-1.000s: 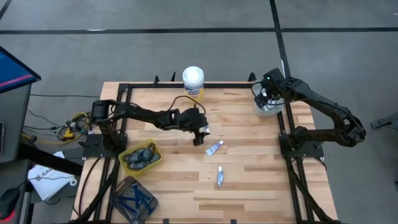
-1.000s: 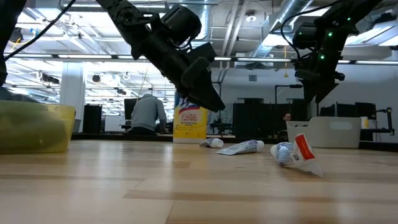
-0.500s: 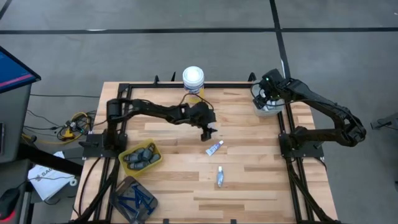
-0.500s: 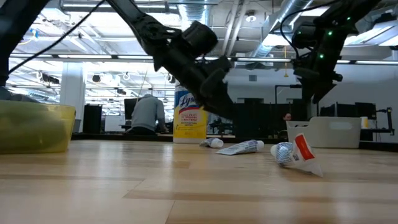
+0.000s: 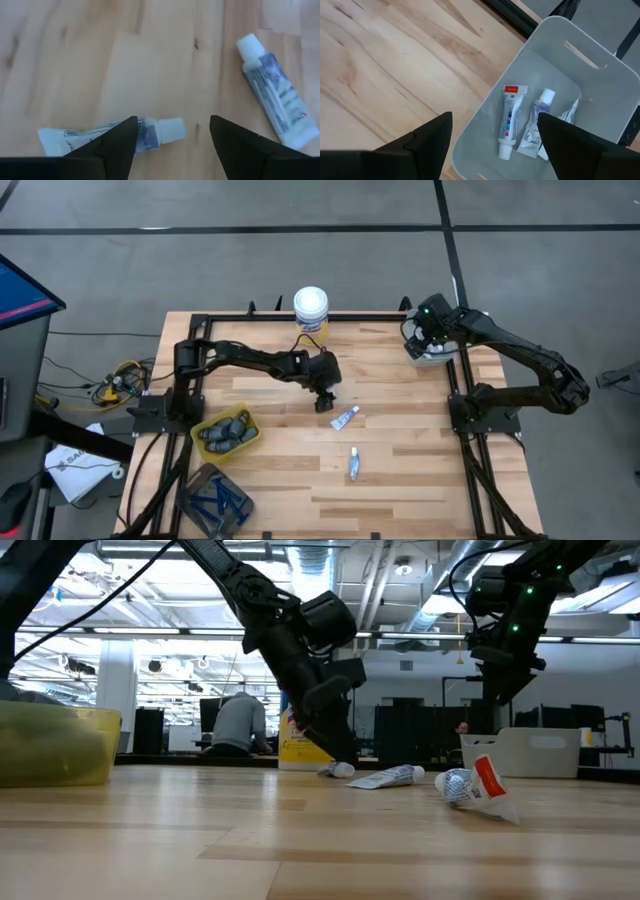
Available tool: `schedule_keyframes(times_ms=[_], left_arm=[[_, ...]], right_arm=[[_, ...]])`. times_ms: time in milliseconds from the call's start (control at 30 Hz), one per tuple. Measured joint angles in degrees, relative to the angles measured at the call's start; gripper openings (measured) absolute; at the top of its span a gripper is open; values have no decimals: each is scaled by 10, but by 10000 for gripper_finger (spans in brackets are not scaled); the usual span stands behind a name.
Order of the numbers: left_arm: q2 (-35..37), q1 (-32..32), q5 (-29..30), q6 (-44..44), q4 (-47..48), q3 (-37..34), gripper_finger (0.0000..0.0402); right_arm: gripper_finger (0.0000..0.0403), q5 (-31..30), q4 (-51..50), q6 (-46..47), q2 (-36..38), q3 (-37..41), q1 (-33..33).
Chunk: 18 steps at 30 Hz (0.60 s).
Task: Pick & Place Travel size toiletries
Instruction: Put the white toothpaste into the gray bin
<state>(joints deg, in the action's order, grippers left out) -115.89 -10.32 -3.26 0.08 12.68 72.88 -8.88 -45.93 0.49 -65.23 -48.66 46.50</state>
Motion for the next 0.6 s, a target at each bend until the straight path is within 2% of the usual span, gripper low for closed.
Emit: schedule_keyframes(times_ms=[300,467,600], left_arm=[[18,27,0,-81,61,-1,246],[50,45,4,-78,102,-6,246],[80,57,34,-41,108,-8,246]], right_arm=[[285,0,0,-4,0,0,1],[285,-1,1,-7,0,0,1],[285,-1,1,-9,0,0,0]])
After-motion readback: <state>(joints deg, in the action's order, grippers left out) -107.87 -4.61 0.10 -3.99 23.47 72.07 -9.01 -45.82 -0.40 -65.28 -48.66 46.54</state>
